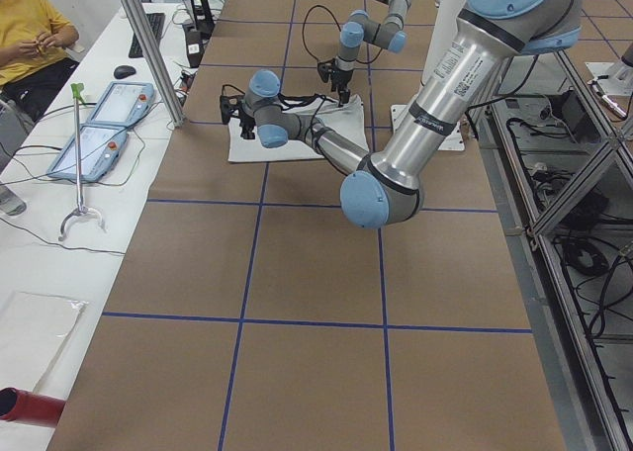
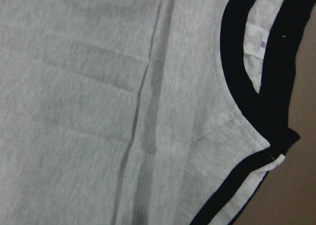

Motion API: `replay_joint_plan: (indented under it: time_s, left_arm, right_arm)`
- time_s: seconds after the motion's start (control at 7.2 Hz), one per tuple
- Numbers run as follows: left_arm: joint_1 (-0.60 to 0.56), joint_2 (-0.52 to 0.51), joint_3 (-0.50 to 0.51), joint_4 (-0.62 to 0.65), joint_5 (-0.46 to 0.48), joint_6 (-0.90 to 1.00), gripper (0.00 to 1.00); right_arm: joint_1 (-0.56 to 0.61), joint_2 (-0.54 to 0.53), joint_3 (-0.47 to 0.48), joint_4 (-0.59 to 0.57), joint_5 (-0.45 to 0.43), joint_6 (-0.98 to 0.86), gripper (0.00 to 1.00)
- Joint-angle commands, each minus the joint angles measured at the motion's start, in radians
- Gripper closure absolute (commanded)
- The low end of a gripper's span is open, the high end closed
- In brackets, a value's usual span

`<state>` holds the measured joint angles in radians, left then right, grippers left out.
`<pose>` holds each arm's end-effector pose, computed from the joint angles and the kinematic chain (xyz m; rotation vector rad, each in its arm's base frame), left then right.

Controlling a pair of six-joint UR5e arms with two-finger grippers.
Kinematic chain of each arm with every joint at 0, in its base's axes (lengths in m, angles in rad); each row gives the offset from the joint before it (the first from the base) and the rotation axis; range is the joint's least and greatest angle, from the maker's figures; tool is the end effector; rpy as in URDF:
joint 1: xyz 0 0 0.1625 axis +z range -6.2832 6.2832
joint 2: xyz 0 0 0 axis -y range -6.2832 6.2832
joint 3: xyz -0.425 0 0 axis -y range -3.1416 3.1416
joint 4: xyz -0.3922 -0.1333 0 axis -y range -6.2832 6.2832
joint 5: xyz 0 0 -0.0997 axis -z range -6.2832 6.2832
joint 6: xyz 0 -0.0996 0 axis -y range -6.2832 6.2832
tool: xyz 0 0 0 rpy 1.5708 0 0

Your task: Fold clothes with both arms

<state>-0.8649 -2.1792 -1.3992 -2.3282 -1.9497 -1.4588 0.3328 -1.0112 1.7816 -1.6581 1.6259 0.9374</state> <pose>0.3943 -0.6113 0.2866 0.2614 1.2053 -0.4301 -0.5699 -0.3322 0.2637 0.2715 -0.6320 -0.3075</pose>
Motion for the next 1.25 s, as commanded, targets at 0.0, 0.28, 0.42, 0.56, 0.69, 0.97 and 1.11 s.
replay_joint_plan:
  time_s: [0.0,0.28,0.42,0.56,0.69,0.97,1.11]
  left_arm:
    - [0.000,0.001,0.000,0.001,0.000,-0.002,0.56]
    - [0.000,0.001,-0.001,0.001,0.000,-0.002,0.56]
    - [0.000,0.001,-0.004,0.001,0.000,-0.002,0.56]
    - [0.001,0.001,-0.009,0.003,0.000,-0.002,0.55]
    - [0.001,0.001,-0.011,0.003,0.000,-0.002,0.55]
    - [0.001,0.001,-0.018,0.007,0.000,-0.002,0.55]
    - [0.001,0.001,-0.021,0.010,-0.024,-0.005,0.54]
  right_arm:
    - [-0.012,0.009,-0.033,0.000,-0.018,-0.025,0.00]
    - [-0.009,-0.006,-0.031,-0.002,-0.020,-0.037,0.00]
    - [0.002,-0.016,-0.021,-0.012,-0.018,-0.070,0.00]
    - [0.030,-0.059,0.019,-0.012,-0.011,-0.115,0.00]
    - [0.046,-0.122,0.065,-0.009,-0.012,-0.174,0.00]
    - [0.074,-0.205,0.140,-0.012,-0.009,-0.235,0.00]
    - [0.072,-0.186,0.136,-0.014,-0.012,-0.226,0.00]
